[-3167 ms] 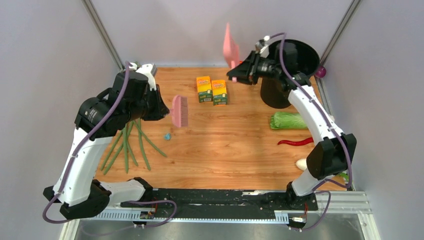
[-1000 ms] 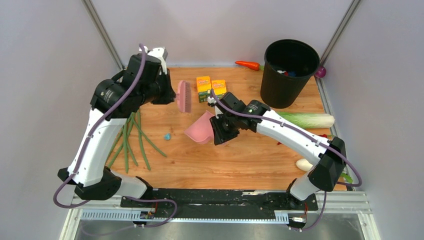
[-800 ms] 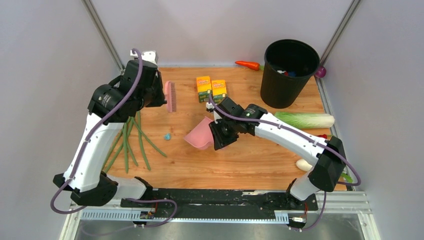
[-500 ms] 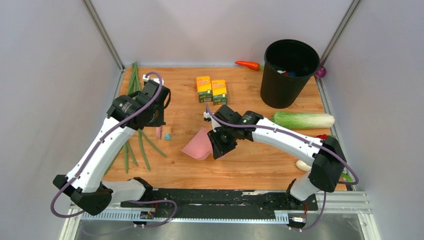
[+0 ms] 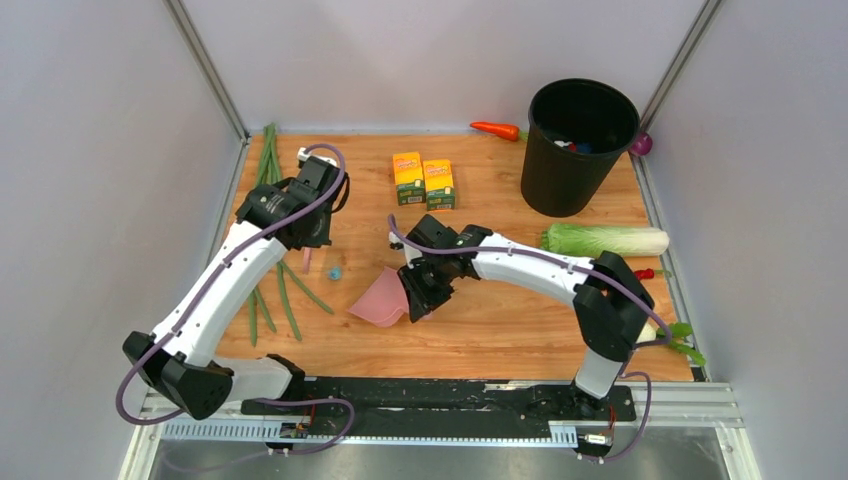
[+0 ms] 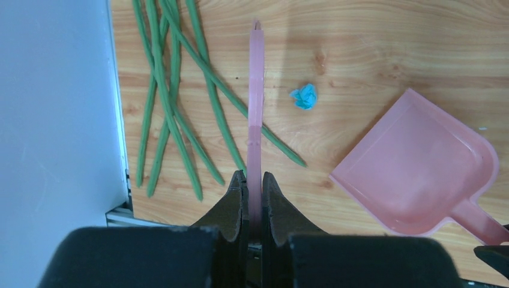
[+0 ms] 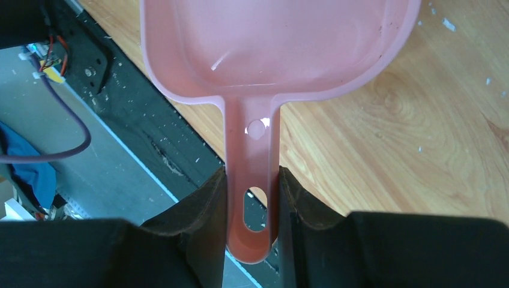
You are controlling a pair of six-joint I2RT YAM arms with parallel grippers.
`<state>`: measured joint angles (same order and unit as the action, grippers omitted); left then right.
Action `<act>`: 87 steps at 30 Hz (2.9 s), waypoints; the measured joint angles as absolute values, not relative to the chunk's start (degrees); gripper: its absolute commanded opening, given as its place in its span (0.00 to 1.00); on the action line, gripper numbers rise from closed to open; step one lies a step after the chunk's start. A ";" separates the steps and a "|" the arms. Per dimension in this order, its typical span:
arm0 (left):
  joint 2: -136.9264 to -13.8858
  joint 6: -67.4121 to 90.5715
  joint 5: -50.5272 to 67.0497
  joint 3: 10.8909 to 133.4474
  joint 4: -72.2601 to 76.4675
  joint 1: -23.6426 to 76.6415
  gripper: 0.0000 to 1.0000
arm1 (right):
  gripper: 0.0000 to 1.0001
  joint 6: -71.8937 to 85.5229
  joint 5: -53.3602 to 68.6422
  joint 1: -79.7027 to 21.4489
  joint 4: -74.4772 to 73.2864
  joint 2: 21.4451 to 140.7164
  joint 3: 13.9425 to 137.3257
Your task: Sweep away the paper scraps from the table
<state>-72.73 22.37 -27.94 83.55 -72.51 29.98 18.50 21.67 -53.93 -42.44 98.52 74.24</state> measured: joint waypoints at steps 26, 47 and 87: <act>-77.14 14.68 -11.14 70.96 -57.87 27.27 0.00 | 0.00 15.70 20.88 -53.93 -39.97 107.13 78.96; -66.81 18.33 9.87 68.99 -59.00 27.22 0.00 | 0.00 13.52 18.96 -53.93 -39.57 107.33 78.56; -58.28 30.92 -3.49 99.09 -76.66 27.22 0.00 | 0.00 15.99 13.10 -53.93 -38.61 102.59 78.46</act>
